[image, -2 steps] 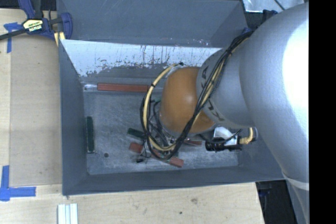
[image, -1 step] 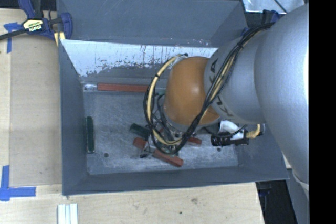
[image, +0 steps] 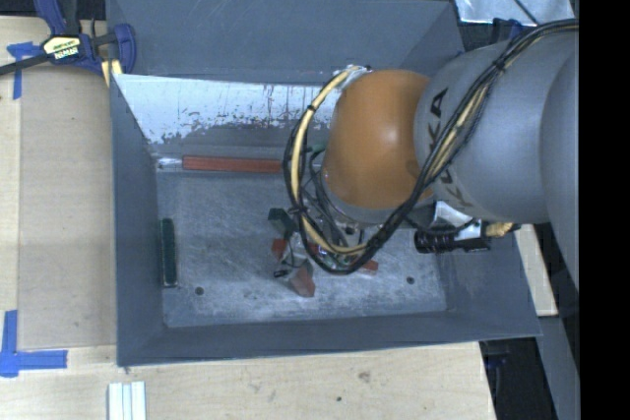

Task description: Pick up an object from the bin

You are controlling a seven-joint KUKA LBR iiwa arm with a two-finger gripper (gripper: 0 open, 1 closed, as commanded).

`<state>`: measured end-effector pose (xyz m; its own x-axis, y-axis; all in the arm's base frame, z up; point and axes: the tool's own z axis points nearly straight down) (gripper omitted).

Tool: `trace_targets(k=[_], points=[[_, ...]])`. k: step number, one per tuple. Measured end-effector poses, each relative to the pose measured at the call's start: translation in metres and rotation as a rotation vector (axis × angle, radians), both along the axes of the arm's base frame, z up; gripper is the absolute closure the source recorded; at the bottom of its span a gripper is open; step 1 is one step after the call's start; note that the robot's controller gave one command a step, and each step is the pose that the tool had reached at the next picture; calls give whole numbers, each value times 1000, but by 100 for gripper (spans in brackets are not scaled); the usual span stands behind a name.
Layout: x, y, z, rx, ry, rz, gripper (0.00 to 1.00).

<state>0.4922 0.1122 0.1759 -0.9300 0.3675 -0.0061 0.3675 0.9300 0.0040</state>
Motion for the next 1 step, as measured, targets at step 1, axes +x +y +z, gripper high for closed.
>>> trace_targets(k=[1], points=[[1, 0, 22, 0, 2, 2, 100]])
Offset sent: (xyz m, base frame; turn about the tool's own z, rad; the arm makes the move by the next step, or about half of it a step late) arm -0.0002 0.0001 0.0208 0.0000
